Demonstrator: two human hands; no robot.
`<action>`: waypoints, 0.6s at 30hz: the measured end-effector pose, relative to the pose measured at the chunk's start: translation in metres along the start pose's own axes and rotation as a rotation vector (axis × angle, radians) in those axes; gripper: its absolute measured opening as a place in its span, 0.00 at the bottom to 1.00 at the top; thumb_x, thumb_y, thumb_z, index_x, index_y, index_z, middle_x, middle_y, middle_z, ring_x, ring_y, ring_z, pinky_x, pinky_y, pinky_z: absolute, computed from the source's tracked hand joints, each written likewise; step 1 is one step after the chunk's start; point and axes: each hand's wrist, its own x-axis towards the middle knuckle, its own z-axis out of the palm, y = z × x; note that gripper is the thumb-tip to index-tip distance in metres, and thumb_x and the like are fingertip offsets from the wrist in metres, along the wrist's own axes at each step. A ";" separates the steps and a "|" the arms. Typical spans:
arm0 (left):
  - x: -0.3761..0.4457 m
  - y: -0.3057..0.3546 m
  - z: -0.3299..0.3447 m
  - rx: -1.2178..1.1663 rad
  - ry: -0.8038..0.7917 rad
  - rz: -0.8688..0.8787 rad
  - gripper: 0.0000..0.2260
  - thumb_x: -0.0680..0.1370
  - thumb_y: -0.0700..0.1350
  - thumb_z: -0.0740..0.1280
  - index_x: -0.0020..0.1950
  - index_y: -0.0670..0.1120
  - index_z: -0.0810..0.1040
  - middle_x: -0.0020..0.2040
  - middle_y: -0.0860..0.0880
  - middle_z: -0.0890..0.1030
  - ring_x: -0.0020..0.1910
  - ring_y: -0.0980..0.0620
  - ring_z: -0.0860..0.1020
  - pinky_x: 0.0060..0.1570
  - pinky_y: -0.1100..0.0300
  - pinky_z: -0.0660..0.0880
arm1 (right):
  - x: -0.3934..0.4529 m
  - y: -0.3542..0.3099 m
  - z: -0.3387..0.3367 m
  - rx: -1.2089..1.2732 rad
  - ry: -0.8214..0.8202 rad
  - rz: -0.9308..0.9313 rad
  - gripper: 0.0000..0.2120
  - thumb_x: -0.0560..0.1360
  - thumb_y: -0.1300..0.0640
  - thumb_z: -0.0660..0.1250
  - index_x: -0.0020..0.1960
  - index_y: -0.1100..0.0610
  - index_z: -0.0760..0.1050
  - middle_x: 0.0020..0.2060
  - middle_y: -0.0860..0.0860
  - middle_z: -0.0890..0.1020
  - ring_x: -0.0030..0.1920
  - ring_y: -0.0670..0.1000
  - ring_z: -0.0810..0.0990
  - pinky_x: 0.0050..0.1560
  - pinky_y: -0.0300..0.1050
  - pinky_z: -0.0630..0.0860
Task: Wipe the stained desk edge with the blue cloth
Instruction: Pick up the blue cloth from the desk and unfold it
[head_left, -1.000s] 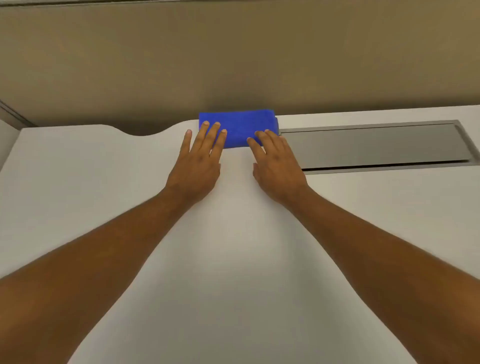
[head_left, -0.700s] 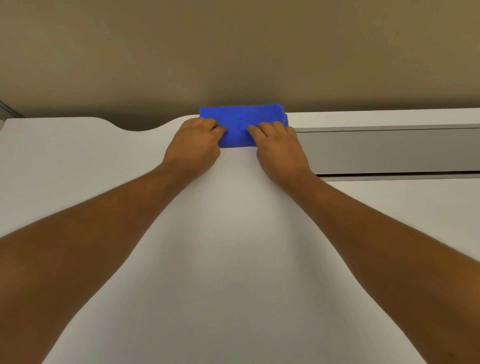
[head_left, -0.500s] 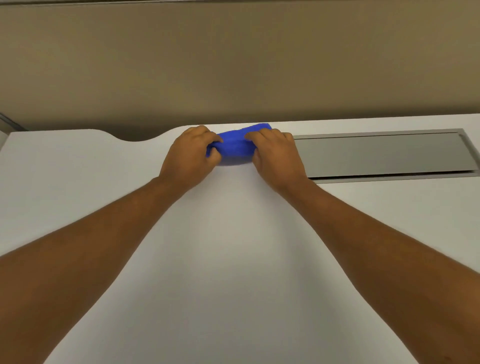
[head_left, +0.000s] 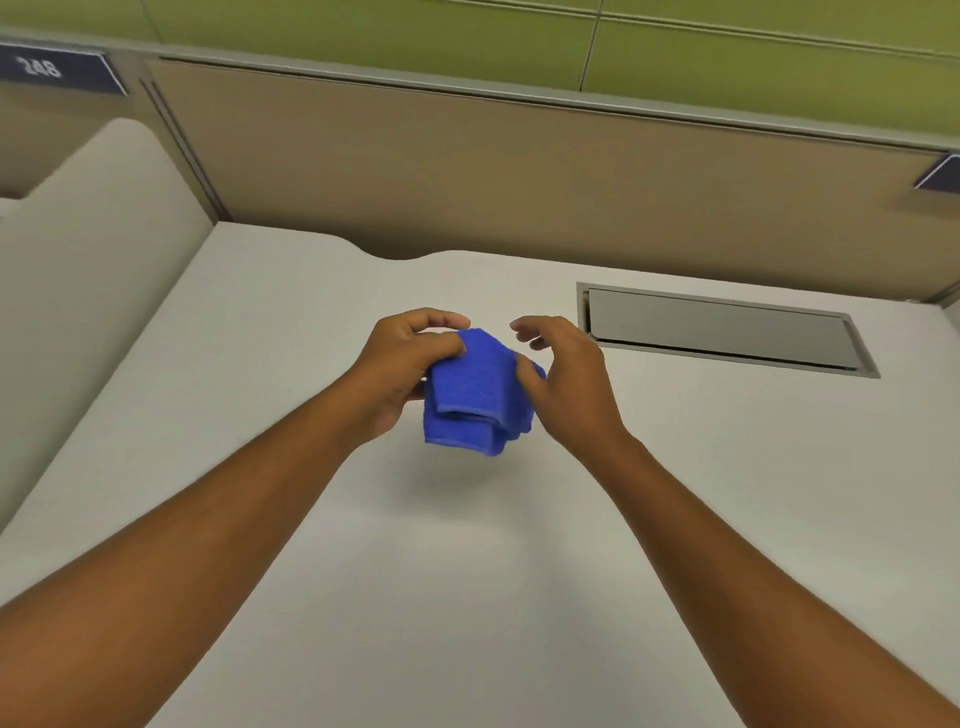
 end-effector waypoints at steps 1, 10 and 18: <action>-0.016 -0.001 -0.006 -0.029 0.002 -0.002 0.09 0.76 0.42 0.71 0.54 0.51 0.86 0.44 0.50 0.87 0.40 0.54 0.85 0.37 0.58 0.81 | -0.017 -0.016 0.003 0.058 0.008 0.015 0.14 0.80 0.61 0.68 0.64 0.50 0.79 0.56 0.44 0.83 0.53 0.43 0.81 0.51 0.31 0.73; -0.150 -0.016 -0.063 -0.314 0.193 -0.042 0.13 0.78 0.45 0.75 0.60 0.42 0.84 0.52 0.44 0.89 0.47 0.47 0.88 0.44 0.54 0.84 | -0.149 -0.146 0.044 0.600 -0.106 0.137 0.17 0.81 0.46 0.68 0.68 0.49 0.76 0.62 0.43 0.80 0.51 0.35 0.84 0.39 0.31 0.79; -0.254 -0.042 -0.101 -0.278 0.095 0.067 0.14 0.78 0.43 0.66 0.60 0.52 0.86 0.54 0.45 0.88 0.50 0.48 0.86 0.42 0.62 0.81 | -0.193 -0.194 0.078 0.663 -0.138 0.207 0.10 0.85 0.53 0.65 0.63 0.49 0.81 0.54 0.47 0.87 0.54 0.50 0.88 0.57 0.52 0.85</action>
